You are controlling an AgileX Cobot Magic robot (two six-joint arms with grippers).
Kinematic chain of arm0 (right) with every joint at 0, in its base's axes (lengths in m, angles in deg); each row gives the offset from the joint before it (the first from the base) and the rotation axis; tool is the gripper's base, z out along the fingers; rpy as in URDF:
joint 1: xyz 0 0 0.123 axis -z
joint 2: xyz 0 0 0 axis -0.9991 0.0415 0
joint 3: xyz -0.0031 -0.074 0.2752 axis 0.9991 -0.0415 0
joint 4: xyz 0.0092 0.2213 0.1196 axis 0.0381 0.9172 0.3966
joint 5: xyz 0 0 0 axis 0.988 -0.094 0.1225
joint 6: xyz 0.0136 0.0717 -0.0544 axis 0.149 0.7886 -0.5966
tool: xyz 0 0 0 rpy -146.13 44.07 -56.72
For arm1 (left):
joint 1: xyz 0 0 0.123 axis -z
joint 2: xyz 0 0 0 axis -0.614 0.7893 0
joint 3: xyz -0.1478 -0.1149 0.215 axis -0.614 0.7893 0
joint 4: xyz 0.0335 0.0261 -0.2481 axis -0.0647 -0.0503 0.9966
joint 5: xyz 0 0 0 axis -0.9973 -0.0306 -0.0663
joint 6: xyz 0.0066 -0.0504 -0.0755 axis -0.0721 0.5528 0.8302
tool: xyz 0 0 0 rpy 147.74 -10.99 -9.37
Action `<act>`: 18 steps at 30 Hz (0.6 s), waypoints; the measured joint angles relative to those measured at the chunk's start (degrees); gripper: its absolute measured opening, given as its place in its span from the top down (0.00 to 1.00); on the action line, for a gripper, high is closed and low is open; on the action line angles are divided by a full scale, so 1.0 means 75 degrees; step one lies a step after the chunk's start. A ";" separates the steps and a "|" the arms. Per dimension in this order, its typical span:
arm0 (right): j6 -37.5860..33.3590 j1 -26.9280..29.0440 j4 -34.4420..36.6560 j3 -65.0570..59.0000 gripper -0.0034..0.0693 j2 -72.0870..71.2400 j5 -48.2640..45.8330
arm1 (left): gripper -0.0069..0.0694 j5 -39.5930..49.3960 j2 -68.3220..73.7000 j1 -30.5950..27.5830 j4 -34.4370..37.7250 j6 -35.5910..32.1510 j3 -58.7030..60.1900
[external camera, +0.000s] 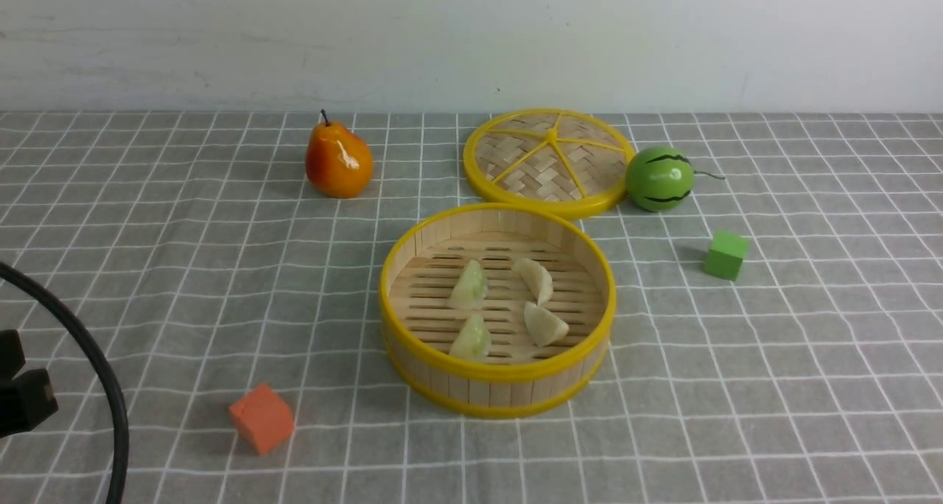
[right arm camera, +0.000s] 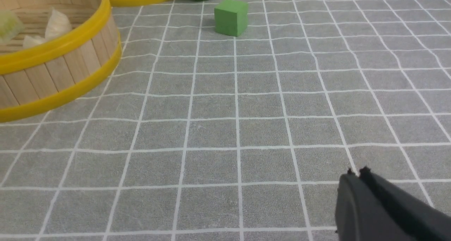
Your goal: Put the dumplings into the steamer on the table with the grey tablecloth.
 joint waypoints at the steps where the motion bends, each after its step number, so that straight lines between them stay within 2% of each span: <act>1: 0.0000 0.0000 0.0000 0.0000 0.96 0.0000 0.0000 | 0.83 0.0007 0.0000 0.0000 0.0000 0.0000 0.0000; 9: 0.0000 0.0000 0.0000 0.0000 0.95 0.0000 0.0000 | 0.83 0.0045 -0.0209 0.0000 0.0004 0.0000 0.0131; 14: 0.0000 0.0000 0.0000 0.0000 0.94 0.0000 0.0000 | 0.82 0.0218 -0.0994 0.0000 0.0175 -0.0044 0.0301; 18: 0.0000 0.0000 0.0000 0.0000 0.94 0.0000 0.0000 | 0.83 -0.0747 -0.2268 -0.0239 0.0924 -0.0814 0.1006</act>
